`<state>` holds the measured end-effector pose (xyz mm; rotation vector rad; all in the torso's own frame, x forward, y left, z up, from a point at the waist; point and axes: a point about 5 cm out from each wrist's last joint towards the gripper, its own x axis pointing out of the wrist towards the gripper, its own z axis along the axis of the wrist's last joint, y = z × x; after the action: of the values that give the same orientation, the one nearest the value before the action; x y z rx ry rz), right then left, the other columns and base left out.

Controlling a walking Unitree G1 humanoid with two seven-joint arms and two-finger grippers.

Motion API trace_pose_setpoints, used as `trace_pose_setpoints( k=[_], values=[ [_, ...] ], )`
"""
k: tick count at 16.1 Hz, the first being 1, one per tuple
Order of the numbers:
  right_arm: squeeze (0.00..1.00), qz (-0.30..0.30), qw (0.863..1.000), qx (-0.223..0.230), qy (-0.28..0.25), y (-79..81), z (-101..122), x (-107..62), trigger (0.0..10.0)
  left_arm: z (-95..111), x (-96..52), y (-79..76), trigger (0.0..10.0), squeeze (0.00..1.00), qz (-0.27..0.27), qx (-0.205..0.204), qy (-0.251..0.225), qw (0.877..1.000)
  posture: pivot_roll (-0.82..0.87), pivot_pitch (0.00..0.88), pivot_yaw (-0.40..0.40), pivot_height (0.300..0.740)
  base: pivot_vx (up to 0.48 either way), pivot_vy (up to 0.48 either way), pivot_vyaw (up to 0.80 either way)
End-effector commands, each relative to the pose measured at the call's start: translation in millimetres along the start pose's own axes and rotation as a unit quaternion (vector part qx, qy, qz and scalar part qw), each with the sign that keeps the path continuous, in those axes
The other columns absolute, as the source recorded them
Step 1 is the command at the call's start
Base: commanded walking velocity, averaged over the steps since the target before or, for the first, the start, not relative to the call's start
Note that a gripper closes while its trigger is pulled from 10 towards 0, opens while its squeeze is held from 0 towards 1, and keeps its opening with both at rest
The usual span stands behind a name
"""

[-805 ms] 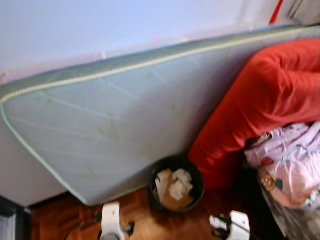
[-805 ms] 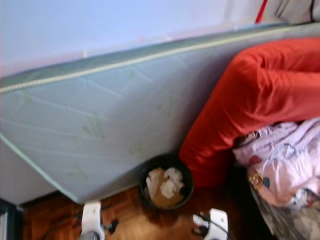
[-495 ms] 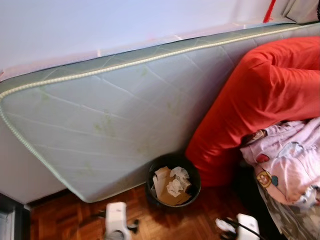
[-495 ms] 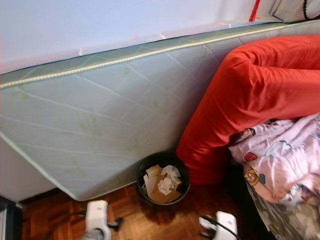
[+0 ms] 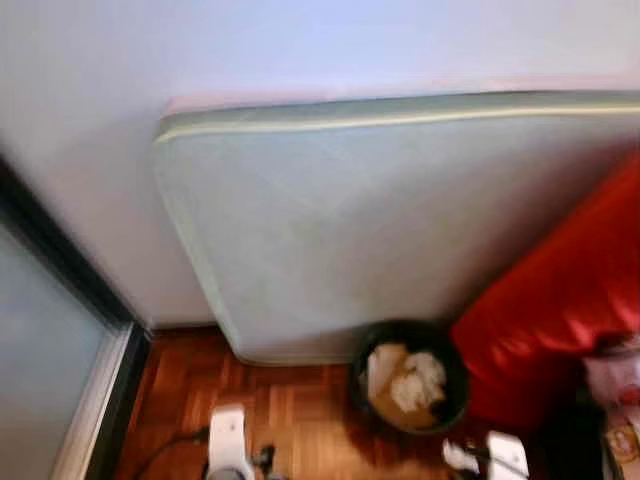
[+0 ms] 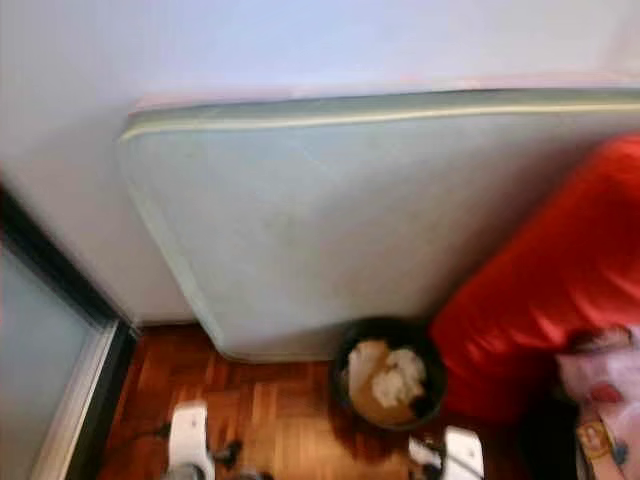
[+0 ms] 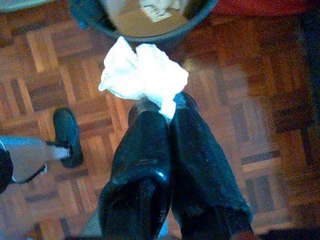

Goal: Clean up the room

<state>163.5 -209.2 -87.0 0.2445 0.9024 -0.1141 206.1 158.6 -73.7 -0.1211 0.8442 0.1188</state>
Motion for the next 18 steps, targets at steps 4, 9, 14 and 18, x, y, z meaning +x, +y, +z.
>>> trace_pose_setpoints(
  k=[4,9,14,18],
  values=[
    [0.00,-0.018,1.000,0.016,0.002,-7.1,-6,-3.2,10.0,-6,-1.2,0.7,10.0,0.00,0.000,-0.003,0.009,1.000,0.17,0.106,-0.047,0.740,0.000,0.000,0.00],
    [0.00,-0.025,1.000,0.016,0.001,-6.8,-6,-2.9,10.0,-6,-1.3,1.1,10.0,0.00,-0.001,-0.004,0.007,1.000,0.17,0.104,-0.048,0.740,0.000,0.000,0.00],
    [0.00,-0.023,0.999,0.024,0.002,-0.8,-7,-1.3,10.0,-6,-1.5,2.3,10.0,0.00,-0.001,-0.005,0.007,1.000,0.17,0.097,-0.045,0.740,0.000,0.000,-0.28],
    [0.00,-0.009,1.000,0.015,-0.003,20.9,-2,4.8,10.0,-7,-1.7,3.2,10.0,0.00,0.000,-0.004,0.007,1.000,0.17,0.090,-0.044,0.740,0.121,0.000,-0.38]
  ],
)
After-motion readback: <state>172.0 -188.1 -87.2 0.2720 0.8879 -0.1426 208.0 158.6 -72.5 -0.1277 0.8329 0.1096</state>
